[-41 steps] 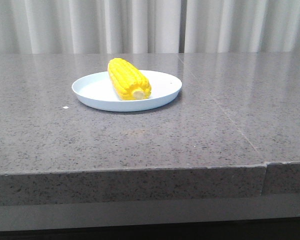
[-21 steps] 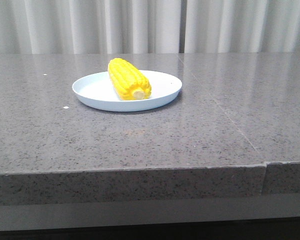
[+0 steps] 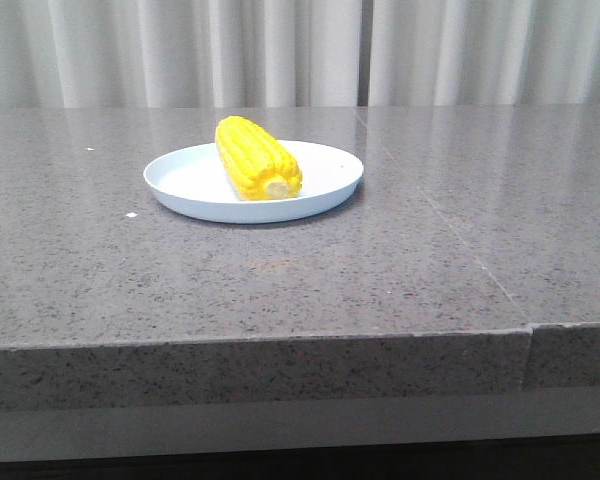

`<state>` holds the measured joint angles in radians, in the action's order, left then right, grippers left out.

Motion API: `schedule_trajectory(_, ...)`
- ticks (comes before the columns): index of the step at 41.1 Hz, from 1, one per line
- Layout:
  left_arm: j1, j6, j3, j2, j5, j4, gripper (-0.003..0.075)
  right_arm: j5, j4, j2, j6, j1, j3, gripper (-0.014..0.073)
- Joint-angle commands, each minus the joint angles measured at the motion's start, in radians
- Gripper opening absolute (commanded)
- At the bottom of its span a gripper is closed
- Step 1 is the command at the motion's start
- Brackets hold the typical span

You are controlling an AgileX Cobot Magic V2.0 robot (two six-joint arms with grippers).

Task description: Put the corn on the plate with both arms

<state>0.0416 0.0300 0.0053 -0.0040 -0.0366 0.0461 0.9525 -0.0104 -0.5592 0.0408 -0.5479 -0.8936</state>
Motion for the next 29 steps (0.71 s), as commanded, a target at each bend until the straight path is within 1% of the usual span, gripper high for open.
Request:
schedule_trajectory(1, -0.004, 0.007, 0.004, -0.021, 0.094, -0.002, -0.002, -0.063, 0.01, -0.005, -0.008, -0.001, -0.026, -0.0068)
schedule_trajectory(12, -0.004, 0.007, 0.004, -0.021, 0.098, -0.059, -0.002, -0.063, 0.01, -0.005, -0.008, -0.001, -0.026, -0.0068)
schedule_trajectory(19, -0.007, 0.007, 0.004, -0.021, 0.098, -0.058, -0.002, -0.063, 0.01, -0.005, -0.008, -0.001, -0.026, -0.0068)
schedule_trajectory(23, -0.035, 0.007, 0.004, -0.021, 0.098, -0.056, -0.002, -0.063, 0.01, -0.005, -0.008, -0.001, -0.026, -0.0068)
schedule_trajectory(29, -0.029, 0.007, 0.004, -0.021, 0.098, -0.056, -0.002, -0.063, 0.01, -0.005, -0.008, -0.001, -0.026, -0.0068)
